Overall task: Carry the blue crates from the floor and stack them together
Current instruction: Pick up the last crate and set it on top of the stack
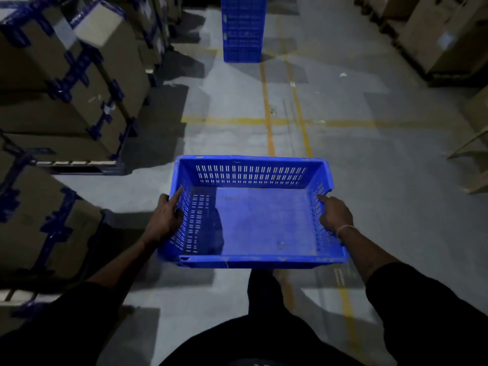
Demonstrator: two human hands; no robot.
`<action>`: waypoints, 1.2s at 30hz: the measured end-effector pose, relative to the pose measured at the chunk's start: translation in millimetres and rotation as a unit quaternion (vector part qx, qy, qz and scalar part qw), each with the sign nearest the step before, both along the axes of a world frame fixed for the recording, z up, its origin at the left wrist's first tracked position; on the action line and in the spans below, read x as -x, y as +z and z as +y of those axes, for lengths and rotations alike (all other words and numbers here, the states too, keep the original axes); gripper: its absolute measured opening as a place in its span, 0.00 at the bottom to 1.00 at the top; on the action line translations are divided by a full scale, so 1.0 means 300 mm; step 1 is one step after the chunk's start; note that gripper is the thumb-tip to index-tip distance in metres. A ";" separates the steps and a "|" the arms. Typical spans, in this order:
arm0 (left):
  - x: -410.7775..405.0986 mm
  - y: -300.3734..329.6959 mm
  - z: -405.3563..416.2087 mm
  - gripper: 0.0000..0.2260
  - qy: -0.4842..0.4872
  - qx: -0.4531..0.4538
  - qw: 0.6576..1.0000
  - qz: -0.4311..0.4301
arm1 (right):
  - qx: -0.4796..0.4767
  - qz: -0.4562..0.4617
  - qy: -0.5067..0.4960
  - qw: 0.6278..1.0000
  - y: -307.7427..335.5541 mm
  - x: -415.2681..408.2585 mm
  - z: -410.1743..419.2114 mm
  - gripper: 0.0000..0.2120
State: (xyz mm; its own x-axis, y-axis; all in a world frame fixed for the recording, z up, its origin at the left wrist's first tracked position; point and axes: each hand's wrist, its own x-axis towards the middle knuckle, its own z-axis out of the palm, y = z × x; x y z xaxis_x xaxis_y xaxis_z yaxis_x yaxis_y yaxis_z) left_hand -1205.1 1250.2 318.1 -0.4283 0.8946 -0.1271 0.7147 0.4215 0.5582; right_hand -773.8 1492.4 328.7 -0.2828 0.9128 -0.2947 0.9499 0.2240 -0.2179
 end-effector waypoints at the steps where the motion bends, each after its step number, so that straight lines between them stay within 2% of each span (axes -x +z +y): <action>1: 0.018 -0.008 0.084 0.33 0.005 -0.011 1.000 0.003 | 0.000 0.001 0.003 1.000 -0.006 0.029 0.093 0.34; 9: 0.184 0.030 0.737 0.33 0.024 -0.019 0.999 0.025 | -0.003 0.001 0.022 1.000 0.031 0.224 0.783 0.33; 16: 0.347 0.099 1.232 0.31 0.042 -0.031 0.998 0.017 | -0.021 -0.004 0.048 0.999 0.136 0.429 1.330 0.32; 21: 0.529 0.097 1.608 0.31 0.048 -0.035 0.998 0.007 | -0.021 -0.012 0.050 0.998 0.120 0.628 1.733 0.31; 27: 0.855 0.037 2.107 0.32 0.033 -0.047 0.998 -0.001 | -0.021 -0.011 0.043 0.999 0.058 0.925 2.213 0.30; 31: 1.049 0.075 2.416 0.32 0.016 -0.040 0.998 -0.036 | -0.004 -0.005 0.027 1.000 0.076 1.118 2.500 0.30; 36: 1.315 0.078 2.793 0.32 0.009 -0.022 1.000 0.011 | -0.007 0.013 0.007 1.000 0.097 1.324 2.818 0.29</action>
State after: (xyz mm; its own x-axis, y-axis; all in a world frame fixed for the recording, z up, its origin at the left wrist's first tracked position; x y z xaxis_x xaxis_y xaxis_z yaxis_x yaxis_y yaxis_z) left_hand -1599.4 2088.0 341.5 -0.4460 0.8916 -0.0779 0.7202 0.4092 0.5603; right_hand -1171.0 2338.0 357.9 -0.3029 0.9126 -0.2746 0.9409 0.2405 -0.2387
